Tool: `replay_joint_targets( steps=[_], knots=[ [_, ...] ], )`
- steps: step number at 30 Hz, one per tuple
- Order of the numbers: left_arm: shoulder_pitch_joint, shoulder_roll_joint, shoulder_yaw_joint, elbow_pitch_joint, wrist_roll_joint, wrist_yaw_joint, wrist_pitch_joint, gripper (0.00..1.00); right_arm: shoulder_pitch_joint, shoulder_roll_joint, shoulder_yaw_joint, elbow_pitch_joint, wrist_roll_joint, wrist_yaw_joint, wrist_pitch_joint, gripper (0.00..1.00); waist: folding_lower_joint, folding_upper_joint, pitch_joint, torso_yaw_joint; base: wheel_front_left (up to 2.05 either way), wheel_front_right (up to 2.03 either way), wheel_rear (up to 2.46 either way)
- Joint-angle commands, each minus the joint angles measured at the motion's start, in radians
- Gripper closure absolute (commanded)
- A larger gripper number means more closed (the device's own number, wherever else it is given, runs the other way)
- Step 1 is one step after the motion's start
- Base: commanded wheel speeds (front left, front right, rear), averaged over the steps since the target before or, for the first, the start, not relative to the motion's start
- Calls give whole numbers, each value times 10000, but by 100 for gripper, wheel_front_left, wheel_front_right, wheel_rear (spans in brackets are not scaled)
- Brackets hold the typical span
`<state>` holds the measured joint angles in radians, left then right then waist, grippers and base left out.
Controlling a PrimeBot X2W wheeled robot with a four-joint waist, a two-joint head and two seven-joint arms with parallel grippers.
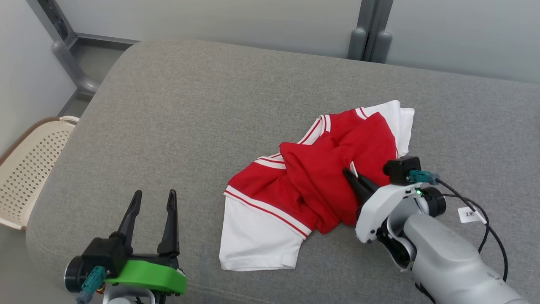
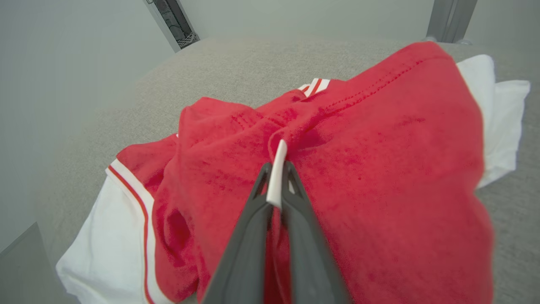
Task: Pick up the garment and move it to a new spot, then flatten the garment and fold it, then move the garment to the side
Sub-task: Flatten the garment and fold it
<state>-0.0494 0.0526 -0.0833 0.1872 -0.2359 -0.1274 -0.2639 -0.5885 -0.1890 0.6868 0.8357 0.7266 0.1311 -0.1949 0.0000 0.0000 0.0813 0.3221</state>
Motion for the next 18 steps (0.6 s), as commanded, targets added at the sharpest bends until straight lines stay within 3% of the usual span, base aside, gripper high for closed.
replay_joint_targets(
  steps=[1, 9, 18],
  knots=[
    [-116, -7, 31, 10, -19, -17, -3, 0, -240, -140, -157, -98, -130, -9, -249, 100, 0, 0, -32, -20, 0, 0, 0],
    [239, -12, 240, 34, -30, 33, -1, 0, 206, -1022, -2087, -749, -452, -10, -714, 100, 0, 0, -363, -366, 0, 0, 0],
    [425, -15, 318, -83, -58, 42, -1, 0, 2831, -1912, -4720, -2232, -989, -10, -702, 100, 0, 0, -404, -804, 0, 0, 0]
  ],
)
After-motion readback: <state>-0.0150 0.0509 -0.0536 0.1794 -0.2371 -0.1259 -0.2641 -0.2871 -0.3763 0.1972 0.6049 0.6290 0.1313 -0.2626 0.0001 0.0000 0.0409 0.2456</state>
